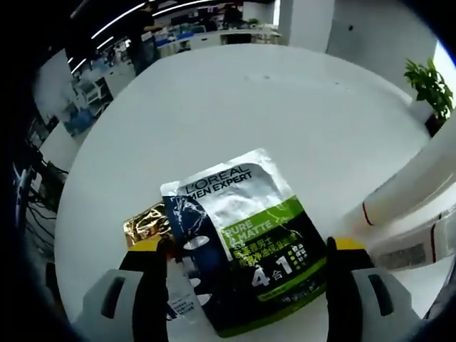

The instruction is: Arrange the skincare products in the storage area until every visible bottle or jar stands upright without overlapping.

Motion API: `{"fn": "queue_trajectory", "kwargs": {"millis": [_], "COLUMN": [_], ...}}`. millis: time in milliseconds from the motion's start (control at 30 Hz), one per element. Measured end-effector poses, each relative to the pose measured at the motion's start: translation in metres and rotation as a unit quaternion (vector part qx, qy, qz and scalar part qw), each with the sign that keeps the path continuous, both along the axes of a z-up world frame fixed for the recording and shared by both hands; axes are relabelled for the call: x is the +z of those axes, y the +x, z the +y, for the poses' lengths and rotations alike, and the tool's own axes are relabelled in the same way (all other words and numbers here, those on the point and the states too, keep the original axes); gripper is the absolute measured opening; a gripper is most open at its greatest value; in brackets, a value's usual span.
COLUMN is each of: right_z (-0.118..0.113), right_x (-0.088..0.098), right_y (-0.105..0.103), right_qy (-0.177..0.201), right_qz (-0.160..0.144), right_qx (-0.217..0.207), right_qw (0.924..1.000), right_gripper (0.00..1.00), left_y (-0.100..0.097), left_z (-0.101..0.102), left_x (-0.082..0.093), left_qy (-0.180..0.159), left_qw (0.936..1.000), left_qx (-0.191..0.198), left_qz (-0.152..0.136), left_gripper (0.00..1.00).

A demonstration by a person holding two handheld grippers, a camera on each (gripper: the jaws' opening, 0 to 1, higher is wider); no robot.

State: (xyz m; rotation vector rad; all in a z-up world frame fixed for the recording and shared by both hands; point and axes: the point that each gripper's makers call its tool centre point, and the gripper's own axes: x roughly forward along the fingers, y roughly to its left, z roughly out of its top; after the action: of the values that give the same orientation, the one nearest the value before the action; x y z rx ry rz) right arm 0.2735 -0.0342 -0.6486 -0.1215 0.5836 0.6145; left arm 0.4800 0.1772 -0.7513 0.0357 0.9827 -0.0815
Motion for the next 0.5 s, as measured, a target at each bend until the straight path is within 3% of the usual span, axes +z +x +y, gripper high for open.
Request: {"fn": "queue_trajectory", "kwargs": {"millis": [233,367,433,500], "right_z": [0.0,0.0,-0.001,-0.001], "right_x": [0.001,0.002,0.002,0.002], "right_y": [0.0,0.001,0.001,0.001], "right_qy": [0.0,0.001,0.001,0.001], "right_qz": [-0.003,-0.006,-0.007,-0.008], "right_qx": [0.0,-0.002,-0.003,-0.004], "right_qw": [1.0,1.0,1.0,1.0], "right_gripper": [0.86,0.86,0.86,0.86], "left_y": [-0.001,0.002,0.001,0.0], "left_z": [0.006,0.009,0.011,0.019], "left_x": [0.004,0.008,0.008,0.011], "left_qy": [-0.008,-0.022,-0.035,-0.031], "left_qw": [0.9993,0.9985,0.9984,0.9984], "left_qx": [-0.028,-0.019,0.002,0.009], "left_qz": [-0.025,-0.047,-0.044,-0.046], "left_gripper": [0.75,0.65,0.62,0.5]}}
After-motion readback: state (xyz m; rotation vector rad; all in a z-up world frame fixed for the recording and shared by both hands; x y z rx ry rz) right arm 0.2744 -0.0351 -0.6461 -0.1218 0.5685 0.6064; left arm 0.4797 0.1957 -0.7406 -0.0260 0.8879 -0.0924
